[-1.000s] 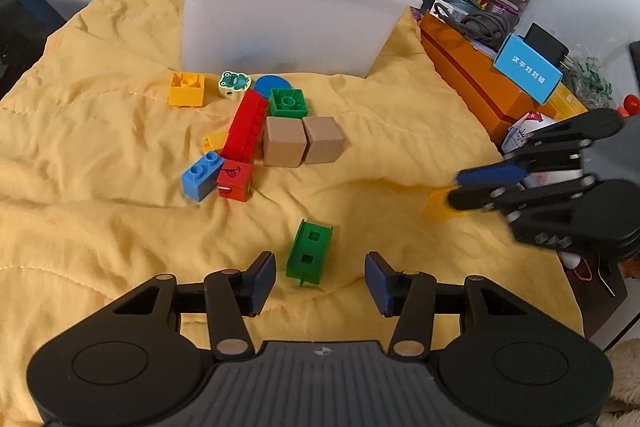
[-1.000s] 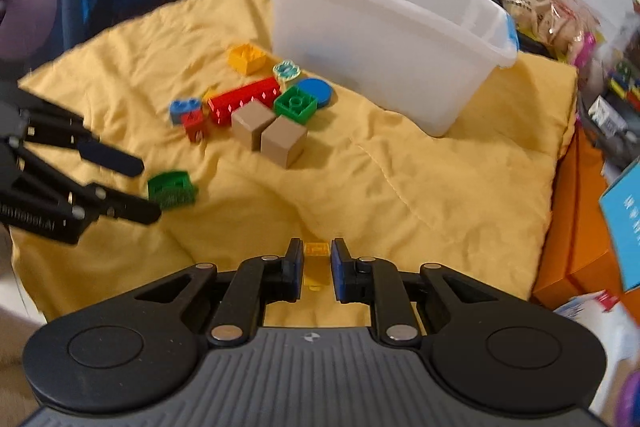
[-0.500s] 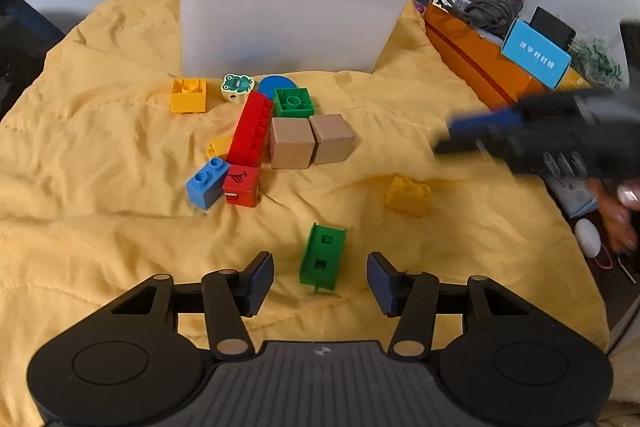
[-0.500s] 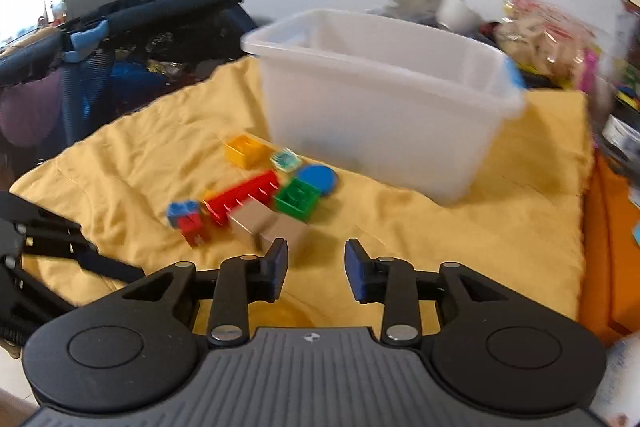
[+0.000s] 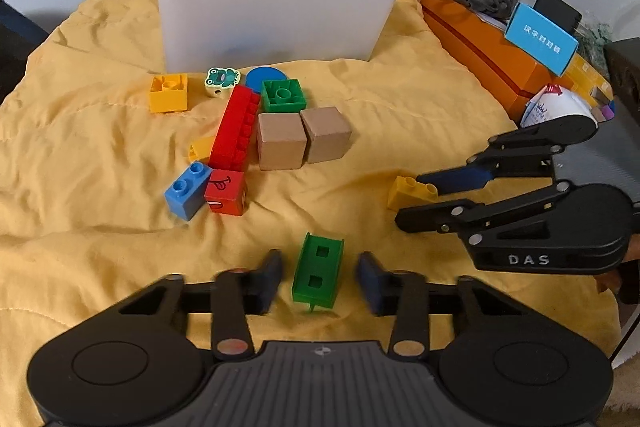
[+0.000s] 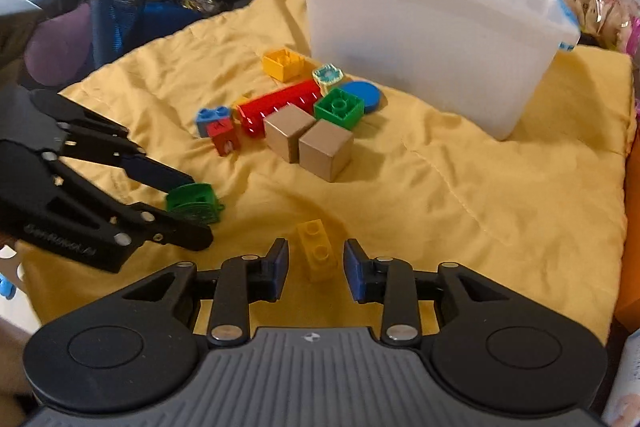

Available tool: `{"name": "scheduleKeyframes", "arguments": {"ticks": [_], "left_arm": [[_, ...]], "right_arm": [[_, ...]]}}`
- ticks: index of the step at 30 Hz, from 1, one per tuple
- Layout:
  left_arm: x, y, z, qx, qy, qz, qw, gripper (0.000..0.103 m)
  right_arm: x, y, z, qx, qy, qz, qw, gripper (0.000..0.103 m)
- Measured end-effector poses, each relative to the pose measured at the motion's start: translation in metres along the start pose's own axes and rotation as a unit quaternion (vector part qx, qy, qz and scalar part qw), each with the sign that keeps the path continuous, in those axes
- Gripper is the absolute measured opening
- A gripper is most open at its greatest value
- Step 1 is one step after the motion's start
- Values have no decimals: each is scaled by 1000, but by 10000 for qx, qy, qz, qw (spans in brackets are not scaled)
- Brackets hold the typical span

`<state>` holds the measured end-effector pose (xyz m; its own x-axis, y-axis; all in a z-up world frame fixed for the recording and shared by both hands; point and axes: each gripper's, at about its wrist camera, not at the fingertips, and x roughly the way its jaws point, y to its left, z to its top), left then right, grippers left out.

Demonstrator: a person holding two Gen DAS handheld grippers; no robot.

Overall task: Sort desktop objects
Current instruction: 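Carry both bricks over the clear bin and open both tools to drop them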

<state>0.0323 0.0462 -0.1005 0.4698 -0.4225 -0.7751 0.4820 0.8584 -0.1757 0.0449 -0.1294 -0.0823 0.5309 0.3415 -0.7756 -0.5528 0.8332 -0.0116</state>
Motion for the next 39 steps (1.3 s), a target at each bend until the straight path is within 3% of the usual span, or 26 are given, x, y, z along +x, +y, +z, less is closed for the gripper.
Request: {"name": "scheduleKeyframes", "arguments": {"ticks": [1,4,6,10,16,19,22,26,28,29,31,33,35,39], "left_arm": [[-2,0,-1,3,-8,-34,10000,24],[-8,1,0,-6,-17,-104,9999,24],[-16,1,8,-1,-124,-141,9998,24],[-46,6,49,70,-721,-106,9973,24],[-89,24,142,203,-1702,170,9851,24],[-92,31,182,264,-1956,400,9795,24],[-79,43,218,95,-2024,587,9775,24],[-42,54,246,-283,-1733,632,9824,25],[-20,56,248,-266,-1412,748,9868,29],[-13,57,247,-274,-1339,780,9875,39],[-8,56,240,-367,-1293,731,9882,50],[-16,53,227,-319,-1496,569,9866,53],[-30,49,211,-215,-1728,491,9835,66],[-51,39,165,-191,-1928,398,9802,67]], "right_arm": [[4,-1,-1,55,38,21,10000,35],[4,1,-7,91,34,32,9999,19],[2,1,-9,112,39,6,9999,18],[-12,-5,7,221,-109,-99,9996,17],[-52,-28,76,69,-1132,-568,9919,17],[-65,-44,118,99,-1650,-735,9835,18],[-63,-63,156,186,-1866,-984,9773,18],[-40,-94,192,664,-1623,-1103,9783,18],[-23,-104,200,819,-1394,-1223,9792,18],[-14,-107,201,856,-1259,-1301,9797,18],[1,-109,197,953,-1049,-1359,9805,20],[13,-111,192,1087,-773,-1397,9812,38],[4,-110,180,1252,-967,-1286,9790,37],[-25,-86,147,953,-1440,-1269,9768,52]]}}
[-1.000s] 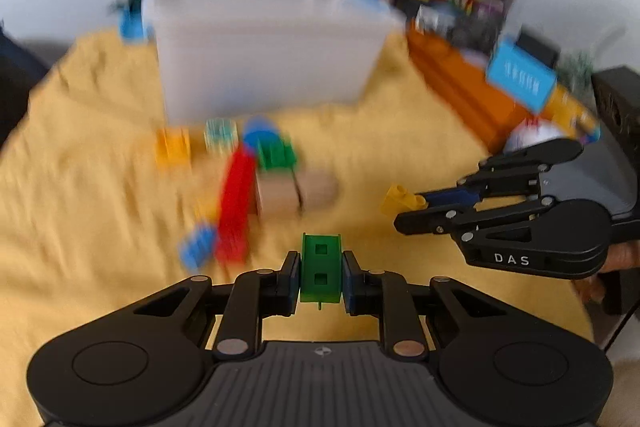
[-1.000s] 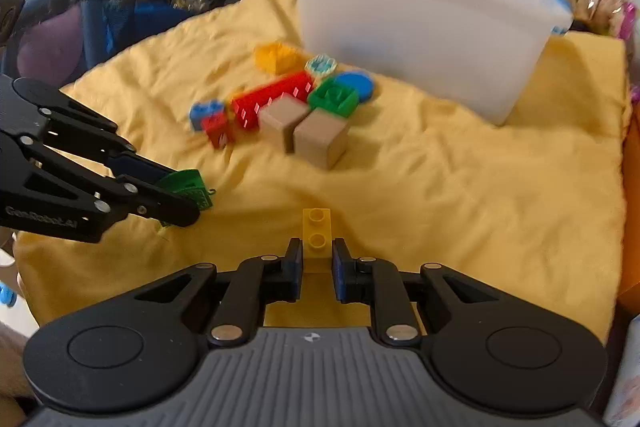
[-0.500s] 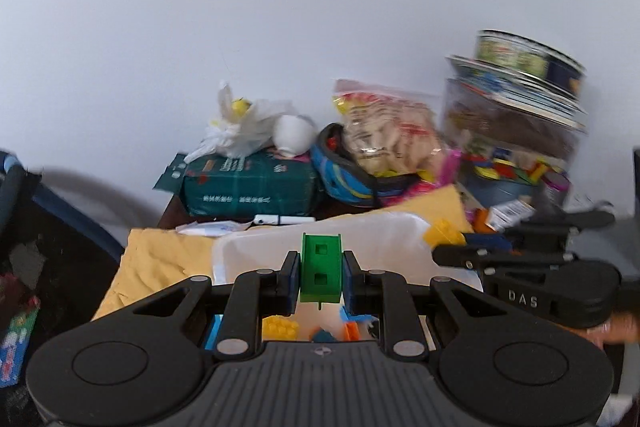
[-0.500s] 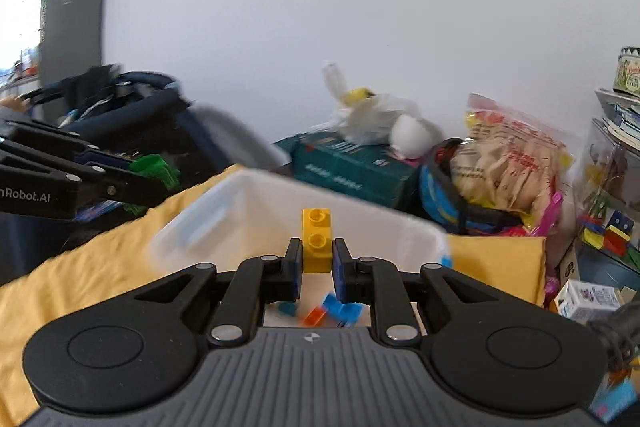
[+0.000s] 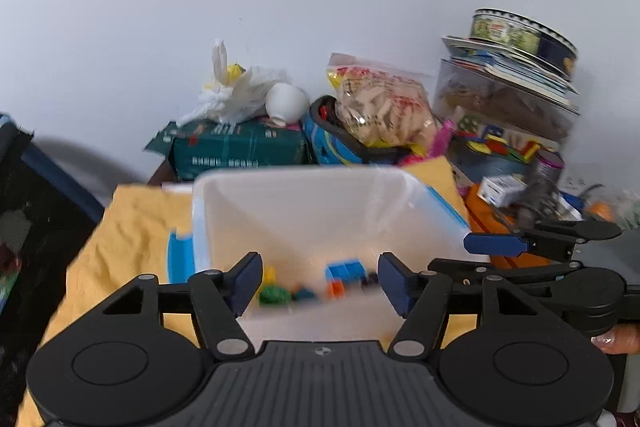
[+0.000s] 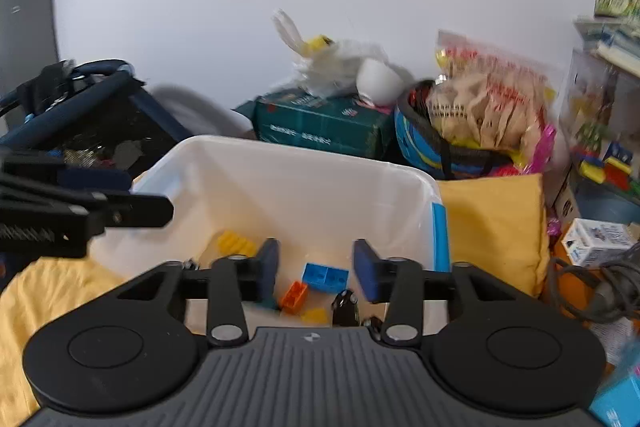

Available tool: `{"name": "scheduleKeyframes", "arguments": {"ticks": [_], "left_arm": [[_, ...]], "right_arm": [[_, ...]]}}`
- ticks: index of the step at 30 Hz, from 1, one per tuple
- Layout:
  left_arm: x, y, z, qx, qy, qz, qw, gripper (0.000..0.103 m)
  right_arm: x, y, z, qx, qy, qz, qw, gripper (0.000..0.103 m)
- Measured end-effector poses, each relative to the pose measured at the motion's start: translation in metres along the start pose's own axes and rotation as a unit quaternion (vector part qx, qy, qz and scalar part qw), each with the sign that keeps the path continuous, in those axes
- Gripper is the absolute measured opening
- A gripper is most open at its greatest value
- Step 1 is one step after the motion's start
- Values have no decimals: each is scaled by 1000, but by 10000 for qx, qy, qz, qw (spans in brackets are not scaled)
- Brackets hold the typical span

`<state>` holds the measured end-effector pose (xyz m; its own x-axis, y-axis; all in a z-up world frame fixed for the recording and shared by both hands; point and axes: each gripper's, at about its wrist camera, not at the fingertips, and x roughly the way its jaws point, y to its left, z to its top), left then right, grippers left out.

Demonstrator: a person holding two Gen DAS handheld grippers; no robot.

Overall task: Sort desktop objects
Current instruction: 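Carry both bricks over the clear bin and open both tools to drop them, then grasp a wooden cube with the right tool while the left tool grasps the other wooden cube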

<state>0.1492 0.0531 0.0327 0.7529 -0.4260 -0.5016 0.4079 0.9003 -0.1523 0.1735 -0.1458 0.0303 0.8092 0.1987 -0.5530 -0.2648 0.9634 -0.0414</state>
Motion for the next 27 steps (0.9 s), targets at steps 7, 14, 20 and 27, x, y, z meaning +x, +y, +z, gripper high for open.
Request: {"name": "scheduleKeyframes", "arguments": {"ticks": [7,14,20,27], "left_arm": [[-45,-23,-103,-134,596,-7,9981,67],[-46,-30,-146,20,1266,17,9919,67],[-52,-28,-148,-13,1226,156,9923,67],[-44,-31,-143,-44,1148,150,9933,67]], "right_arm": [[-34,25,-89,-3,432,471,9980,50],[-16,61,-133,-222,1105,1018,9884,48],[8,81,-136,-526,1266,652,9884,49],[22,84,-139,-520,1195,701,9890,42]]}}
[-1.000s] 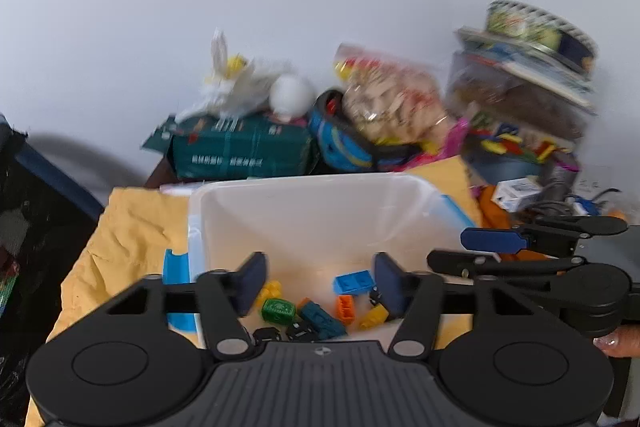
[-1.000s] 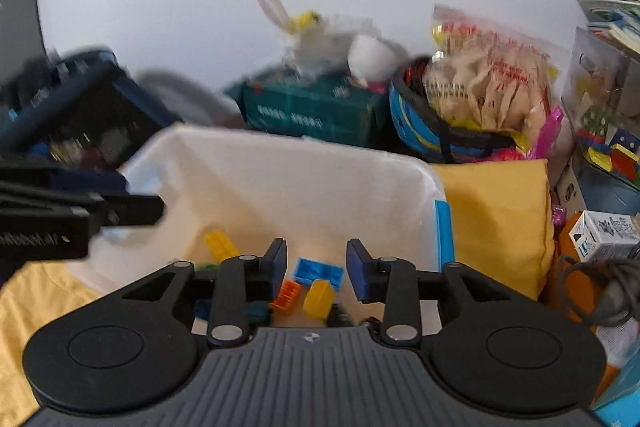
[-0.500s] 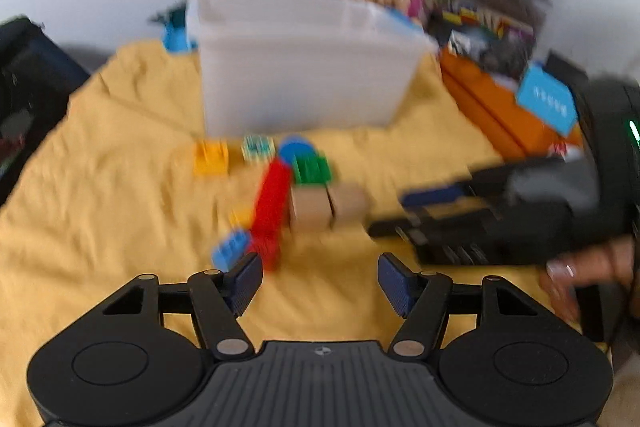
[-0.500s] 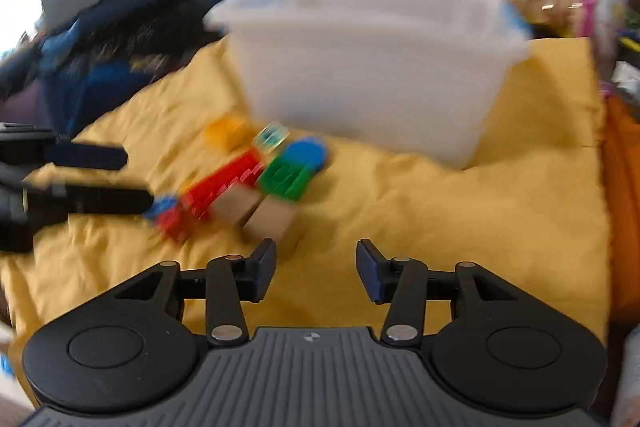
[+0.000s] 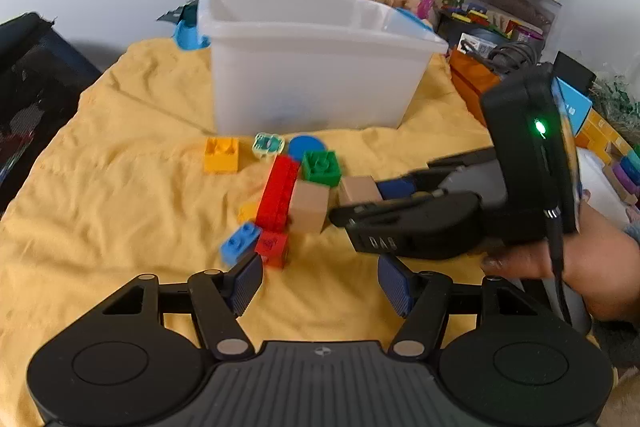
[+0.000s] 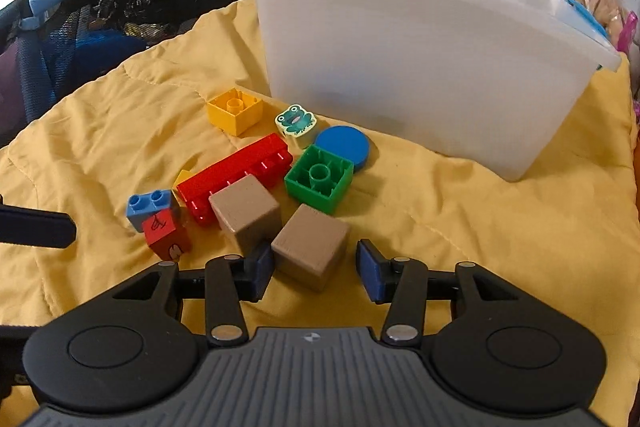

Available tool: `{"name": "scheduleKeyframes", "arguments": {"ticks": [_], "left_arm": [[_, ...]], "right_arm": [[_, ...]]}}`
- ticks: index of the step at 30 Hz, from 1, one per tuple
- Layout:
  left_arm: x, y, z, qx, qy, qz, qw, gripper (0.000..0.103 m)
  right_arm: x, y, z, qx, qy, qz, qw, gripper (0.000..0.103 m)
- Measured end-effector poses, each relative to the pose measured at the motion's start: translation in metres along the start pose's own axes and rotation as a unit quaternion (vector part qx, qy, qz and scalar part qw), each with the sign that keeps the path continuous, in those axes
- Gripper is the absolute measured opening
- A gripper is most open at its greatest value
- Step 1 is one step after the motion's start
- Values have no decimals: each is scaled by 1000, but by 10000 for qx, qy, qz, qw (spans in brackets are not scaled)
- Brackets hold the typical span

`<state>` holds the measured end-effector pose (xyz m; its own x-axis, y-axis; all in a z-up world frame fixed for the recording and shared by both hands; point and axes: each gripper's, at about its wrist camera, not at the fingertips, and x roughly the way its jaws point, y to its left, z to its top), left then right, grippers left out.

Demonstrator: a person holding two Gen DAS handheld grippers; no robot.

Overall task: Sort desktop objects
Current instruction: 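Grasp a wooden cube with the right tool while the left tool grasps the other wooden cube, then carry both wooden cubes over the clear bin and open both tools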

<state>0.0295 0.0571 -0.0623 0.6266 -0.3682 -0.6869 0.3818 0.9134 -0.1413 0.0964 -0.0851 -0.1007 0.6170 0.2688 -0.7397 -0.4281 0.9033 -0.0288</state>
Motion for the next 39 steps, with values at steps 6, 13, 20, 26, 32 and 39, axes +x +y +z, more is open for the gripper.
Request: {"name": "scheduleKeyframes", "arguments": {"ticks": [6,13,20,26,32,39], "left_arm": [[32,-15,21,349,-88,16,9994,66],[72,-17,30,652,17,370,9972,46],[80,-26,27,588,136,229,9979,39],[95,-20,26,451,339,165,9983,33],[66,-12,5,262,460,-157,9985,33],[35,-10,-24,344,599,-160,9975,33]], "right_arm": [[-13,-24,-13,286,95,-89,9995,42],[-40,-57,-45,722,218,-331,9966,42],[-51,-56,-55,732,208,-420,9962,43],[-49,-55,-56,765,189,-435,9959,43],[-51,-55,-57,657,152,-418,9968,42],[-67,-51,-60,534,194,126,9983,42]]}}
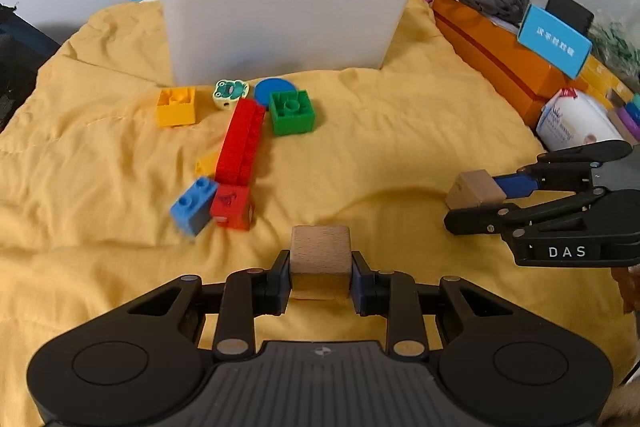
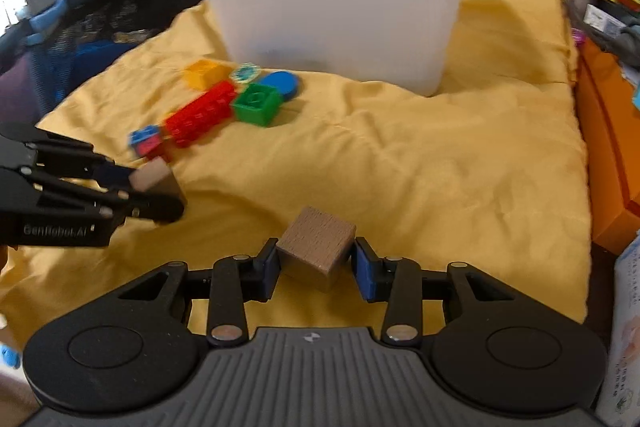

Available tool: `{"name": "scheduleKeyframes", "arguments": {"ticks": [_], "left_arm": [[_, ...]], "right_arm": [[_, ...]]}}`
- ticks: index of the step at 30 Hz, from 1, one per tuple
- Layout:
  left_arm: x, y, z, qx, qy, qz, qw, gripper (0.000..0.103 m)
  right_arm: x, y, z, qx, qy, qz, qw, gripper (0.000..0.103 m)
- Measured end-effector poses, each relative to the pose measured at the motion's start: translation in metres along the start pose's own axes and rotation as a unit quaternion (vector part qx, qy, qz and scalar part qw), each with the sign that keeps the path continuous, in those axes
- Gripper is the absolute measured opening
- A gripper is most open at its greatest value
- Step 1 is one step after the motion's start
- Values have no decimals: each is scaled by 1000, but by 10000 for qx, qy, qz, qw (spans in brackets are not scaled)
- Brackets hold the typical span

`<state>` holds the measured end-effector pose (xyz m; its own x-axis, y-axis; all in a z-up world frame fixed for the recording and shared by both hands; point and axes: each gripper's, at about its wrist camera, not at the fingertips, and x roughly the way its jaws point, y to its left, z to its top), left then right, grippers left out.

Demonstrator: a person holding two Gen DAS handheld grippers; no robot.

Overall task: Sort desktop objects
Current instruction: 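Carry both wooden cubes over the clear bin and open both tools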

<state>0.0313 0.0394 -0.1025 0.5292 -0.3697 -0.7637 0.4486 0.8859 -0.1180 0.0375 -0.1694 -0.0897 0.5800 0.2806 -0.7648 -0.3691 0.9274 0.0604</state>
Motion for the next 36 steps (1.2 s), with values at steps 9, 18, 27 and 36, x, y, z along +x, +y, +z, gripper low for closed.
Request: {"name": "scheduleKeyframes", "arguments": {"ticks": [9,18,27,36], "left_arm": [[0,-4,-3,179,-78,22,9998,36],[-39,-4,48,309,-806,-95,9962,33],[-74,16,173,401,-2102,263,9765,33],[-30,31,241,348,-1977,595,9778,33]], "right_arm": [[0,9,-13,-82,16,-102,9999,44],[-13,7,7,-16,-166,-70,9998,42],[-48,-7,114,-198,-1464,-186,9888,42],[-14,-29,208,-26,-1694,-547,9840,43]]}}
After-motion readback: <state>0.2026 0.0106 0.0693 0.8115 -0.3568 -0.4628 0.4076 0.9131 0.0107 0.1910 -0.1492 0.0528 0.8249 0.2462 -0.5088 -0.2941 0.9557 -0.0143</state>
